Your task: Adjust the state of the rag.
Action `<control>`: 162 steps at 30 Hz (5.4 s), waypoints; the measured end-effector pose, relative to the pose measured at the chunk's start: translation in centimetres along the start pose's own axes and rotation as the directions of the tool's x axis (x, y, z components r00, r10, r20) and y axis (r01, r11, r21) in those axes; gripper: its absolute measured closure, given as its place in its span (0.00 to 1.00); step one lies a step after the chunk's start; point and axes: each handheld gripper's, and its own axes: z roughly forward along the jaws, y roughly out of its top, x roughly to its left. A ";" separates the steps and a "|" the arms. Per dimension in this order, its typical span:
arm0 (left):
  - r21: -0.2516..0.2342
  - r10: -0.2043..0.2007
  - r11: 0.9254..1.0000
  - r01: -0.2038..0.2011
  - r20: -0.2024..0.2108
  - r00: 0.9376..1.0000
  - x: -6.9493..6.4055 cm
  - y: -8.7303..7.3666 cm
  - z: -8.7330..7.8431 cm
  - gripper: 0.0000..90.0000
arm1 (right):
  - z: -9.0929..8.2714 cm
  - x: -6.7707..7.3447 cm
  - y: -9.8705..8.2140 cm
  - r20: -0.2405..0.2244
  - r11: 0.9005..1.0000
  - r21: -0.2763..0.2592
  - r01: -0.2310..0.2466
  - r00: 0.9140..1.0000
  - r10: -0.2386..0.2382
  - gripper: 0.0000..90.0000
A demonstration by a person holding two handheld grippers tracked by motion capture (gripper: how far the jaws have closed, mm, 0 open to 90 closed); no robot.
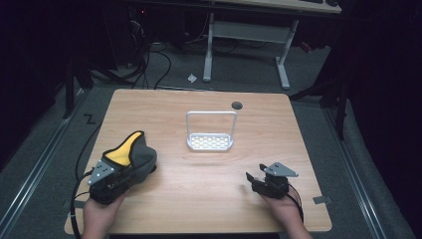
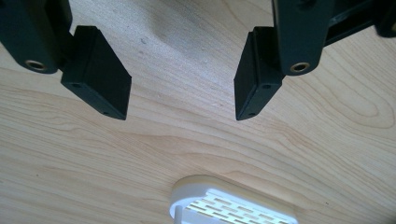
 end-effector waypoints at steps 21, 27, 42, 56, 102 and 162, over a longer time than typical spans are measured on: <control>0.095 -0.009 0.995 0.011 -0.022 1.000 1.3 -1.0 3.3 1.00 | 0.3 0.1 -0.3 -0.014 1.000 0.021 0.005 1.000 -0.005 0.42; 0.118 0.049 0.991 -0.056 0.058 0.997 -1.7 -0.8 4.3 1.00 | 0.4 0.2 -0.3 -0.018 1.000 0.023 0.011 1.000 -0.011 0.43; 0.144 0.113 0.978 -0.150 0.235 0.965 -8.8 -0.6 7.2 1.00 | 0.6 0.6 -0.3 -0.030 0.999 0.033 0.022 0.999 -0.021 0.43; 0.091 0.108 0.986 -0.138 0.278 0.955 -13.0 -1.0 9.2 1.00 | 0.2 4.4 0.8 -0.113 0.997 -0.015 0.072 0.991 -0.073 0.43; 0.087 0.245 0.955 -0.282 0.302 0.921 -13.9 -1.4 7.8 0.60 | 0.7 11.3 2.6 -0.184 0.978 -0.036 0.204 0.961 -0.207 0.90; -0.006 0.190 0.980 -0.201 0.357 0.915 -13.9 0.0 4.4 0.50 | -5.1 4.4 1.9 -0.025 0.990 -0.131 -0.046 0.999 0.043 0.62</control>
